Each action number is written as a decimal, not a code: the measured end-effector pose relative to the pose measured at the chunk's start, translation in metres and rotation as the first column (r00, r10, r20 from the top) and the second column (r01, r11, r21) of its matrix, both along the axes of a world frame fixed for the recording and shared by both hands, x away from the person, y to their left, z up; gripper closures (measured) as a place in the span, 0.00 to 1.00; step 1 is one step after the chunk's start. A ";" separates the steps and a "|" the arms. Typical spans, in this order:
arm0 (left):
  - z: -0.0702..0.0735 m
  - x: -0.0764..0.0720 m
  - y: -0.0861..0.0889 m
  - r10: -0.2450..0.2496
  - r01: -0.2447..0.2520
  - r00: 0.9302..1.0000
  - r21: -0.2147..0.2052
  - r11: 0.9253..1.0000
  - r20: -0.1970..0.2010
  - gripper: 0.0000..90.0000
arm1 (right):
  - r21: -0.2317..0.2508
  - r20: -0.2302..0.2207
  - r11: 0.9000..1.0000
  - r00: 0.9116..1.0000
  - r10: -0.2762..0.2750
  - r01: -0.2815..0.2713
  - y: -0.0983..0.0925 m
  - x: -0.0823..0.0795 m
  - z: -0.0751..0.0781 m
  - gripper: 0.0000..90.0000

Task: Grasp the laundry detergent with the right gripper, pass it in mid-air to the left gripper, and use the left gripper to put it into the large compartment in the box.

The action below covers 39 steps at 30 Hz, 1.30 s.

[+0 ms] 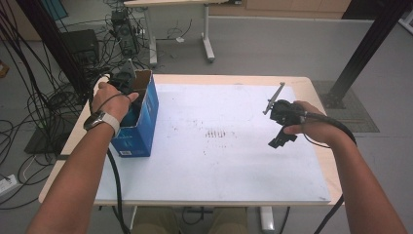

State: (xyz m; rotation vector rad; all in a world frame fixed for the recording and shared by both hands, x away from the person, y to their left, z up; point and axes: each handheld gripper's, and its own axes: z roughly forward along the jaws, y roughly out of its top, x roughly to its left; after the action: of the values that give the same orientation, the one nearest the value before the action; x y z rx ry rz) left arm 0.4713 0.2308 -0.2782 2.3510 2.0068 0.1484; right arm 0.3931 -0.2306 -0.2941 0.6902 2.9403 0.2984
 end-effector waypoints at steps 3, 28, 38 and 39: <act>0.000 0.000 0.000 0.001 -0.001 1.000 -0.001 1.000 0.000 0.41 | 0.000 0.000 1.000 1.000 0.001 -0.001 0.000 0.000 0.000 0.09; 0.003 -0.001 0.003 -0.019 0.021 0.999 -0.066 0.998 0.029 0.32 | 0.011 -0.002 1.000 1.000 0.001 -0.001 0.003 -0.001 0.001 0.09; 0.022 -0.007 0.011 -0.026 0.039 0.995 -0.127 0.991 0.100 0.24 | 0.009 -0.001 1.000 1.000 0.005 -0.005 0.007 -0.002 0.002 0.09; 0.024 -0.008 0.012 -0.031 0.046 0.993 -0.129 0.991 0.112 0.25 | 0.008 0.001 1.000 1.000 0.008 -0.008 0.007 -0.003 0.003 0.09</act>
State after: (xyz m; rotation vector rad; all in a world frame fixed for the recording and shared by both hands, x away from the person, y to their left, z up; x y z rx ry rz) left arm 0.4636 0.2426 -0.2539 2.2484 1.8608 0.1361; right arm 0.3905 -0.2232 -0.2916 0.6793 2.9437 0.3106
